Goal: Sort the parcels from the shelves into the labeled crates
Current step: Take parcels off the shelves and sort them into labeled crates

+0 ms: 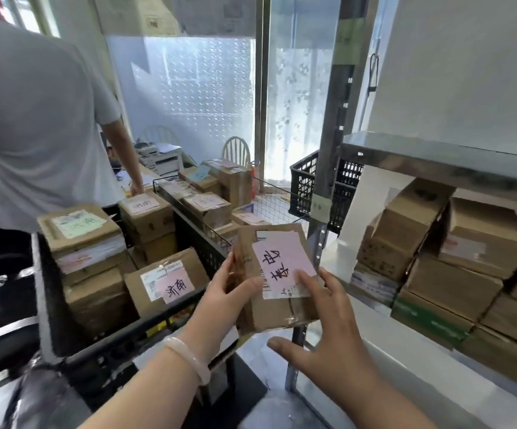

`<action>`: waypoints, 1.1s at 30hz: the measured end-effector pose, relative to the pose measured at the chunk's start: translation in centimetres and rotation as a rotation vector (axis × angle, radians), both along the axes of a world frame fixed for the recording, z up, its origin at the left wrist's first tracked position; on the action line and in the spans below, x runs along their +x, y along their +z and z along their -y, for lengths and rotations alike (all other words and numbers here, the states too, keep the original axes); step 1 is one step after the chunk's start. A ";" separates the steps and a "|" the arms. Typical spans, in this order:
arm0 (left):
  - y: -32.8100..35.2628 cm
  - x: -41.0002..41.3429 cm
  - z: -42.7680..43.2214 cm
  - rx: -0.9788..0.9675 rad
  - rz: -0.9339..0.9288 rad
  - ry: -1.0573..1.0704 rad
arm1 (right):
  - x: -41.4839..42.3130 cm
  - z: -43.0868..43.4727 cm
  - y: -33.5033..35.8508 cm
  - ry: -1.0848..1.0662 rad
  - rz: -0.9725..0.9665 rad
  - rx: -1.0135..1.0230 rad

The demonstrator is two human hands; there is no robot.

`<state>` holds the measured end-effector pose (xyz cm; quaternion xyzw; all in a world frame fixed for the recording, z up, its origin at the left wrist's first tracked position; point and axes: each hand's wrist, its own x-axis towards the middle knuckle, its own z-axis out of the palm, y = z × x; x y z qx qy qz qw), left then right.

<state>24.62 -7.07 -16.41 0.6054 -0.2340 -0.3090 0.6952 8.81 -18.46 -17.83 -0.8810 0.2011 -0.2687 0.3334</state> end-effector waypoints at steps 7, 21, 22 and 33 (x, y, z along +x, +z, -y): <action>1.0 6.5 -2.2 0.156 0.066 0.092 | 7.6 1.4 0.1 0.235 0.045 0.086; 1.6 13.4 5.0 0.175 0.218 0.397 | 20.7 9.8 2.3 0.331 0.026 0.016; 1.9 13.9 5.4 0.188 0.225 0.372 | 21.4 10.9 2.4 0.328 0.038 0.018; 1.1 19.2 7.7 0.439 0.439 0.517 | 30.5 22.6 4.0 0.231 -0.052 0.034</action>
